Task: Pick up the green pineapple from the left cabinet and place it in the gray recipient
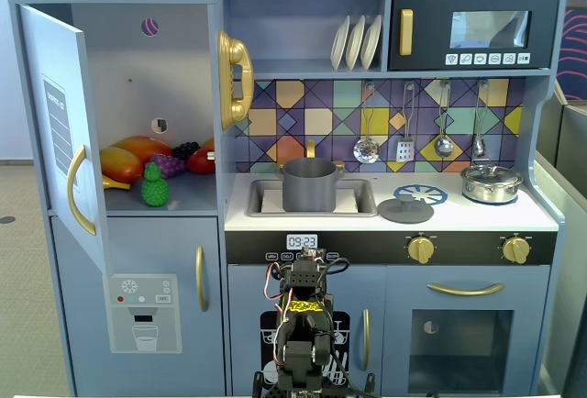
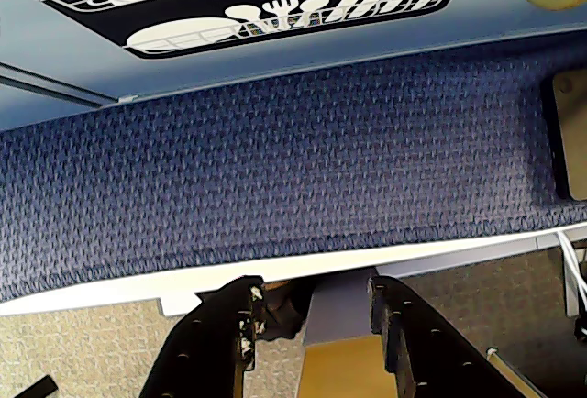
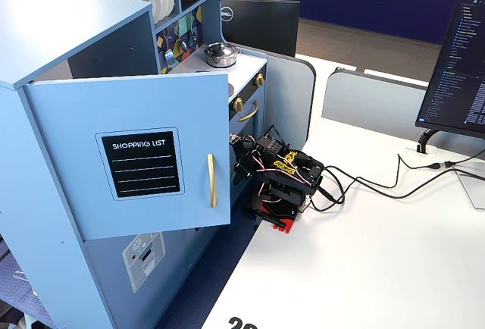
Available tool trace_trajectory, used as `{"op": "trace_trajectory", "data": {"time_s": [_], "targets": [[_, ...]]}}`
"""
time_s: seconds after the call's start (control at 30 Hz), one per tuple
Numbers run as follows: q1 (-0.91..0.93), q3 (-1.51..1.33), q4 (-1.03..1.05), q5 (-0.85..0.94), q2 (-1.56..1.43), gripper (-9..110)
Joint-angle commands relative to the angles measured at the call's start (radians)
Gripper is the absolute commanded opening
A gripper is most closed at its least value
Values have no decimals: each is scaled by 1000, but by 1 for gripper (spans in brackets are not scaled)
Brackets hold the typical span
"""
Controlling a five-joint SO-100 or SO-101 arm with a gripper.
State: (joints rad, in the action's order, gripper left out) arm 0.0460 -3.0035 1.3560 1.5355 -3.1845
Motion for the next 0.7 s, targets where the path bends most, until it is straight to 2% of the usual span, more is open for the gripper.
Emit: {"op": "trace_trajectory", "data": {"time_s": [0.0, 0.3, 0.4, 0.5, 0.57, 0.67], "targets": [[43, 2, 173, -25, 6, 0], [35, 2, 173, -23, 6, 0], [-40, 2, 173, -25, 6, 0], [-252, 6, 153, -32, 9, 0], [-440, 41, 118, -98, 9, 0], [-696, 152, -28, -164, -26, 0]]}}
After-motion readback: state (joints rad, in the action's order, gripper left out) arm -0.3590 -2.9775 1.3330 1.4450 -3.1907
